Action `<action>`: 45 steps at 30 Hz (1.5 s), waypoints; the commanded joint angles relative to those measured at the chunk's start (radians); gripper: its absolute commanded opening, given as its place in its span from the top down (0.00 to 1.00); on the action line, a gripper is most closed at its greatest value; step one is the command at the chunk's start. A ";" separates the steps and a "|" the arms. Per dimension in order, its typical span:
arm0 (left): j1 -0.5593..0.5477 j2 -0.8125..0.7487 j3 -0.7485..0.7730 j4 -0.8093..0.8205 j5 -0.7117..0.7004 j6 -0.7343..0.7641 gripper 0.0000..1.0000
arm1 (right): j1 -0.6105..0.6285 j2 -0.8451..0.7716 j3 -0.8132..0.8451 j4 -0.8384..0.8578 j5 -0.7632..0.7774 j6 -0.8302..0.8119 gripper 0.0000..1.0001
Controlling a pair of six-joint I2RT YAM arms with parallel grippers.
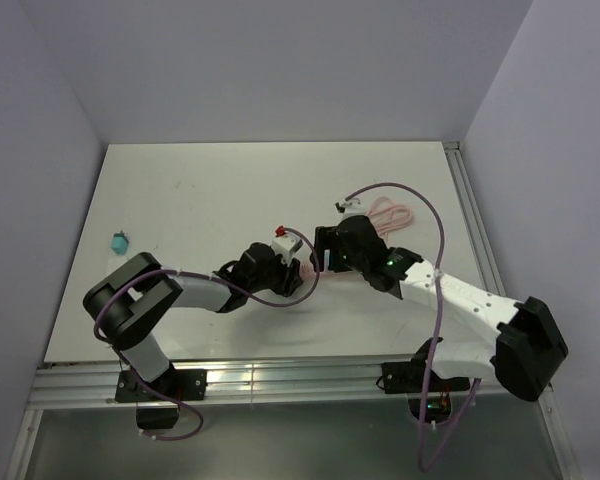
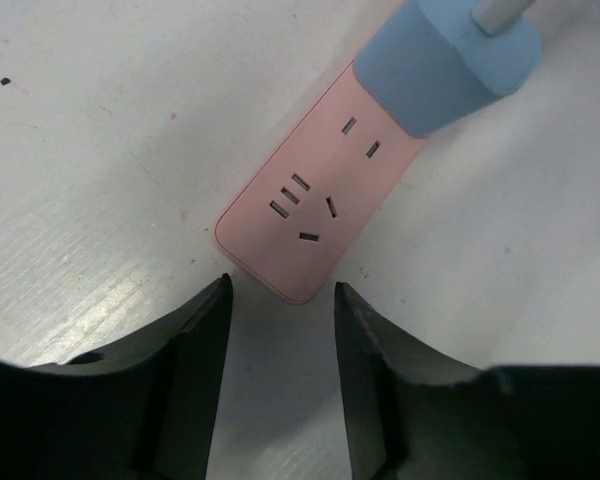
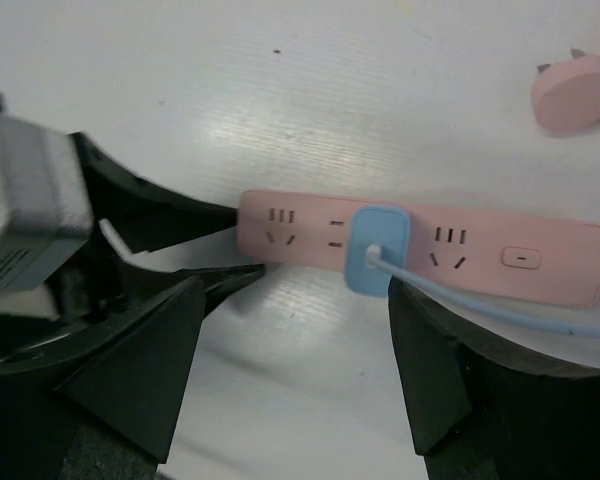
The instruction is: Insert the plug
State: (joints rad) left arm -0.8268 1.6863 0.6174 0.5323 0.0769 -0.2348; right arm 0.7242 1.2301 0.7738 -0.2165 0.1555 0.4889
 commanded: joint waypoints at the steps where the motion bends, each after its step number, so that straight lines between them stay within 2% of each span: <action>1: 0.005 -0.097 0.004 0.001 0.011 -0.032 0.49 | -0.006 -0.128 -0.008 -0.027 -0.089 -0.013 0.19; 4: 0.005 -0.174 -0.004 -0.064 0.027 -0.052 0.43 | -0.006 -0.248 -0.036 -0.104 -0.102 0.000 0.19; 5: 0.003 -0.192 -0.001 -0.089 0.017 -0.061 0.20 | -0.006 -0.276 -0.048 -0.118 -0.108 0.005 0.19; 8: 0.014 -0.272 -0.004 -0.158 -0.003 -0.103 0.08 | -0.006 -0.369 -0.070 -0.138 -0.149 0.027 0.20; 11: 0.034 -0.377 0.001 -0.236 -0.037 -0.168 0.01 | -0.005 -0.412 -0.064 -0.175 -0.151 0.030 0.20; 14: 0.070 -0.472 0.016 -0.343 -0.106 -0.241 0.01 | -0.006 -0.434 -0.061 -0.193 -0.146 0.010 0.21; 16: 0.093 -0.517 0.056 -0.417 -0.225 -0.299 0.01 | -0.005 -0.440 -0.056 -0.199 -0.145 0.001 0.21; 18: 0.141 -0.557 0.099 -0.592 -0.377 -0.383 0.01 | -0.005 -0.442 -0.050 -0.201 -0.151 -0.003 0.21; 21: 0.271 -0.551 0.209 -0.869 -0.526 -0.519 0.01 | -0.005 -0.449 -0.047 -0.190 -0.209 -0.003 0.22; 24: 0.457 -0.499 0.292 -1.020 -0.543 -0.555 0.00 | -0.006 -0.457 -0.059 -0.166 -0.240 -0.003 0.23; 28: 0.765 -0.383 0.398 -1.120 -0.451 -0.543 0.01 | -0.006 -0.454 -0.076 -0.140 -0.260 -0.004 0.24; 31: 0.918 -0.286 0.462 -1.164 -0.445 -0.558 0.01 | -0.005 -0.448 -0.090 -0.117 -0.275 -0.004 0.24; 37: 1.071 -0.180 0.542 -1.209 -0.479 -0.682 0.02 | -0.005 -0.425 -0.123 -0.051 -0.346 0.010 0.26; 40: 1.086 -0.136 0.600 -1.229 -0.491 -0.735 0.02 | -0.005 -0.416 -0.134 -0.028 -0.356 0.008 0.26; 45: 1.126 0.039 0.754 -1.429 -0.514 -0.865 0.03 | -0.005 -0.396 -0.136 -0.006 -0.363 -0.010 0.26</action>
State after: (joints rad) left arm 0.2745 1.6470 1.2858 -0.7525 -0.4072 -0.9874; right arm 0.7219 0.8268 0.6380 -0.2901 -0.1864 0.4995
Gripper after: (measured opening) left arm 0.970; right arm 0.741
